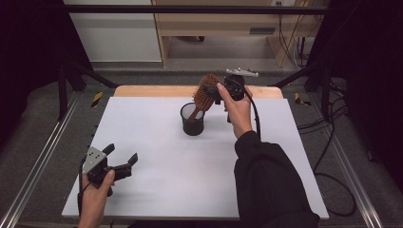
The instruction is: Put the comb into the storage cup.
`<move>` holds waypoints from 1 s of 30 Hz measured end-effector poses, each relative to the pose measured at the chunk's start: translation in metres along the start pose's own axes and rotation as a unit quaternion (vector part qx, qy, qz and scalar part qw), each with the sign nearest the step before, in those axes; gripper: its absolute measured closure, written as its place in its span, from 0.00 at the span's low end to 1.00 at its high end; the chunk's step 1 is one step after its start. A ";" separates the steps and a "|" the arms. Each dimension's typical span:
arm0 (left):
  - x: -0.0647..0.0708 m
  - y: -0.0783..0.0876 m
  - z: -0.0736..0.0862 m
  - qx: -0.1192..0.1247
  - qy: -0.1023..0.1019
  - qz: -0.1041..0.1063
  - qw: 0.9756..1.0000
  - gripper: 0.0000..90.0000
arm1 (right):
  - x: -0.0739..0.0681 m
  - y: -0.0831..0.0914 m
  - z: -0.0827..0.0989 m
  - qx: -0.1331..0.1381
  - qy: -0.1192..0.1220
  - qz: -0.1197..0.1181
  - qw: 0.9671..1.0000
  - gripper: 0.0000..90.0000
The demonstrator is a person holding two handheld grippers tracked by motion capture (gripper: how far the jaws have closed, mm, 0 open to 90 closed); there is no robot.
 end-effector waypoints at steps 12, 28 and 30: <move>0.000 0.000 0.000 0.000 0.001 0.000 1.000 0.03 | 0.000 0.009 0.003 0.002 0.027 0.010 1.000 0.07; 0.000 0.000 0.001 -0.002 0.001 -0.001 1.000 0.03 | 0.004 0.032 -0.001 0.012 0.039 0.003 0.999 0.12; 0.000 0.000 0.001 -0.002 0.002 -0.001 1.000 0.03 | 0.004 0.034 -0.003 0.013 0.041 0.004 0.999 0.12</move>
Point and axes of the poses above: each handheld gripper's, and its own axes: y roughly backward along the jaws, z roughly out of its underside, x roughly to its right, the point moved 3 cm from there along -y, roughly forward along the jaws, and after that the axes turned 2 degrees about -z, right-handed, at the moved point
